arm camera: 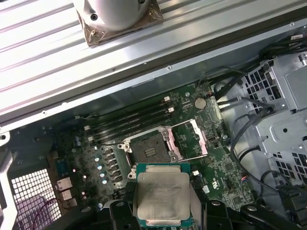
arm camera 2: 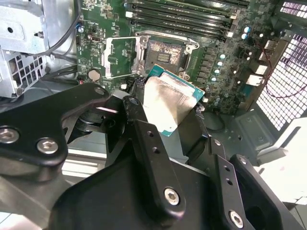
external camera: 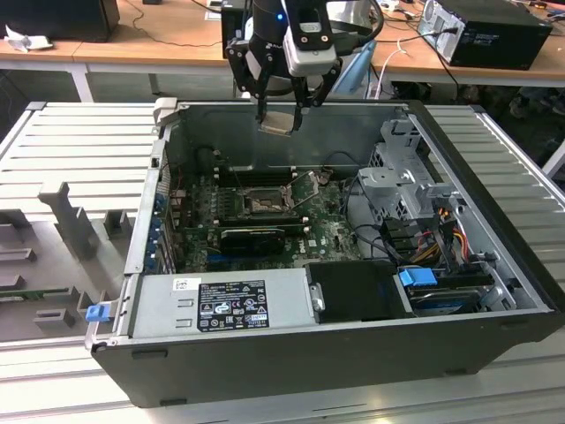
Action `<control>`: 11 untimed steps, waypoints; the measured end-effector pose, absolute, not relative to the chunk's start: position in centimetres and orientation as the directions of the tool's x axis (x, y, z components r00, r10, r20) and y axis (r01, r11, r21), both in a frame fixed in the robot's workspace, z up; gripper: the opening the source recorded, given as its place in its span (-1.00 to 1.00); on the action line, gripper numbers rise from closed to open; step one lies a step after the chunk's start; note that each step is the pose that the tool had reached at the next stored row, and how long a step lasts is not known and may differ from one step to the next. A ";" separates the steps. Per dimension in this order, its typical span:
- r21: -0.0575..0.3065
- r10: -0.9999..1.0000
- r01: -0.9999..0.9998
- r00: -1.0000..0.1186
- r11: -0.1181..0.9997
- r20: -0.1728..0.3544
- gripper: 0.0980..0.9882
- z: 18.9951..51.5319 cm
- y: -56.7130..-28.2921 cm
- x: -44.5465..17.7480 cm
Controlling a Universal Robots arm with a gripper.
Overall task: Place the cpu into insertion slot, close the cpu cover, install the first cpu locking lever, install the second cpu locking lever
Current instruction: 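Place the cpu into insertion slot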
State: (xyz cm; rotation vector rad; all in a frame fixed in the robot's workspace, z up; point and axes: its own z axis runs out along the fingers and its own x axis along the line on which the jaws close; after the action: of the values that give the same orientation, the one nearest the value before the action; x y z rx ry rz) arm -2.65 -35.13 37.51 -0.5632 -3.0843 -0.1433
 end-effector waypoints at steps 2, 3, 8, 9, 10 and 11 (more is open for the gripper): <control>0.089 0.359 0.360 -0.933 0.929 0.019 -0.03 37.5 -35.1 -2.7; 0.089 0.362 0.362 -0.932 0.928 0.019 -0.03 37.5 -35.1 -2.7; 0.089 0.374 0.375 -0.927 0.923 0.019 -0.03 37.5 -35.1 -2.7; 0.089 0.377 0.377 -0.926 0.922 0.019 -0.03 37.5 -35.1 -2.7; 0.089 0.380 0.380 -0.925 0.921 0.019 -0.03 37.5 -35.1 -2.7; 0.089 0.383 0.383 -0.924 0.919 0.019 -0.03 37.5 -35.1 -2.7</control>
State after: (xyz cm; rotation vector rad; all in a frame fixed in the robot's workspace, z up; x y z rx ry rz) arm -2.65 -35.13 37.51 -0.6137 -3.0763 -0.1429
